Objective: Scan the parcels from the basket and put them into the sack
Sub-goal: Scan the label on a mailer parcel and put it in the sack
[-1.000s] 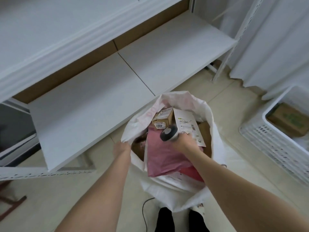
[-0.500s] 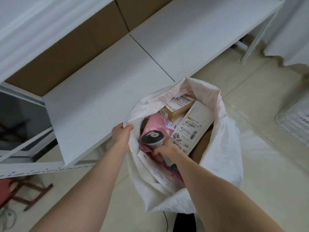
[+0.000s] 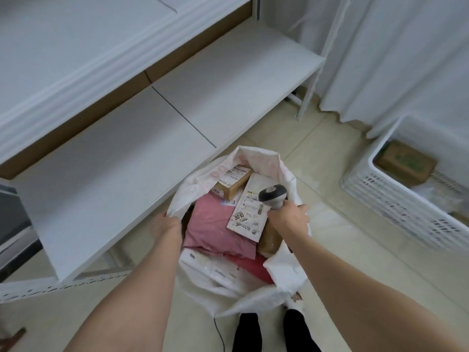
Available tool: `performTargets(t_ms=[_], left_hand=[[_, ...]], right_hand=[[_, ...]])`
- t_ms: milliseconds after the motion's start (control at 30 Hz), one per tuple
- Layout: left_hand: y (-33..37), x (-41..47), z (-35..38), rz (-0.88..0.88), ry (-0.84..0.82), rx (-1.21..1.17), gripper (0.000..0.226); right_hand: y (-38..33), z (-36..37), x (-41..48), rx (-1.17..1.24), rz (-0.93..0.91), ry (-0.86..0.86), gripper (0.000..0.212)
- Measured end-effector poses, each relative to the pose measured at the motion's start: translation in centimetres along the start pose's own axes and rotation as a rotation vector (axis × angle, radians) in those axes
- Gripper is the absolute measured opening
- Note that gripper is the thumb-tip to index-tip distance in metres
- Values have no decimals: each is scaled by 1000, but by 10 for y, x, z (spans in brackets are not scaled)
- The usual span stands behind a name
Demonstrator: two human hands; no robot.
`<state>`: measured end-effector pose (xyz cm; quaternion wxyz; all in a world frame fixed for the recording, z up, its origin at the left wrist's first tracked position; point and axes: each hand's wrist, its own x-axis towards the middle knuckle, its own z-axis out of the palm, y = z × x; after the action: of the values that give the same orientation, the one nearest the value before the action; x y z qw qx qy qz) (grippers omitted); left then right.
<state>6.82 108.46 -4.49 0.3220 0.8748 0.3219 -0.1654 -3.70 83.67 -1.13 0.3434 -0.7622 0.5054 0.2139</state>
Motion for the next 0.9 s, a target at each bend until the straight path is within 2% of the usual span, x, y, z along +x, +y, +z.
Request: performTargets(t_ms=[100,167,267,367,500,600,667,733,800,900], left_hand=[[-5,-14,6,-140,-37,35,49],[-19,-22,11,-242,-73,50,55],[-47,-24,18,-294,-162,47,46],[-47,-24,19,-256,-217,-77,35],[2,-25,-4,-130,-50,-223,34],[14,-28,-30,-81,40,-385,35],[1,-33,-39,-196,-106,-344,38],[-11,-38,-43,-310,-281,-267,28],[-3,-37,-49,-256,-180,-239,18],[14,-27,-58,-78,69,-277,25]], right_hand=[[15,-4,8,69,156,-88,37],[24,5,17,210,190,-172,35],[35,17,24,423,174,-239,6],[37,18,29,514,116,-185,17],[1,-19,25,631,9,-72,14],[-29,-53,17,786,-46,54,21],[-37,-60,11,745,-47,82,15],[-34,-55,-1,634,-42,49,11],[-32,-53,-8,624,-71,35,13],[-45,-64,-10,646,-150,144,19]])
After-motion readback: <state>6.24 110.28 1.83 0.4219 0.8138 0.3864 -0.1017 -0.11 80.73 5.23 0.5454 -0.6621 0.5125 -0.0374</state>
